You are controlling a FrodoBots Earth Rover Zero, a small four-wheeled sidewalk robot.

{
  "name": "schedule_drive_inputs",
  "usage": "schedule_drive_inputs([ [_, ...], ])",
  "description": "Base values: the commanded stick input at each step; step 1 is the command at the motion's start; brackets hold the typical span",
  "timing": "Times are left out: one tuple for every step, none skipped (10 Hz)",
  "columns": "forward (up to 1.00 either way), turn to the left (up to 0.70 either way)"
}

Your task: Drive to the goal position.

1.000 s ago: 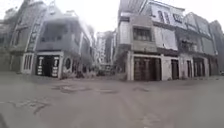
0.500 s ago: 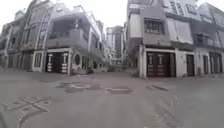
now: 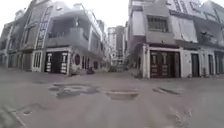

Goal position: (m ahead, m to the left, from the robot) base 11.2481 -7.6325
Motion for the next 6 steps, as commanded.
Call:
schedule_drive_inputs([
  [1.00, 0.05],
  [1.00, 0.05],
  [1.00, 0.05],
  [1.00, 0.05],
  [1.00, 0.05],
  [1.00, 0.05],
])
